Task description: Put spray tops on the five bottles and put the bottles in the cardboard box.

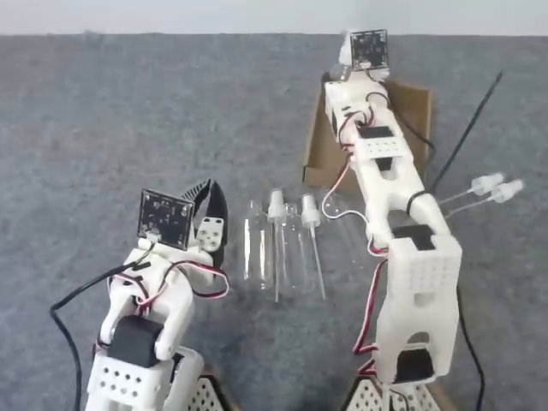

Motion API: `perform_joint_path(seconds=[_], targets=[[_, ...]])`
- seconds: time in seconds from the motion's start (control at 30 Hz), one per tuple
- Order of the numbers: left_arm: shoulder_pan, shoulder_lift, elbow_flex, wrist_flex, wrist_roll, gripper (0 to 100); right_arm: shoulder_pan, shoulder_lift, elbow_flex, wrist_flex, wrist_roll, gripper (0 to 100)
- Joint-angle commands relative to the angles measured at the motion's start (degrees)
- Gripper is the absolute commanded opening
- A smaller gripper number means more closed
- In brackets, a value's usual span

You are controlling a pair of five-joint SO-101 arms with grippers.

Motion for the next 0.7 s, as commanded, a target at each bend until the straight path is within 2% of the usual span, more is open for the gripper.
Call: perform_joint_path(seconds=[0.0,0.67], targets=[[-0.18,-0.97,-0.57,-1.76,-0.18,1,1.1,-1.63,-4.04,-1.54,-0.62,0.6],[-0.26,-0.97,-0.66,-1.76,-0.18,1,0.92,0.92,-3.96,-1.54,-0.26,0.7]])
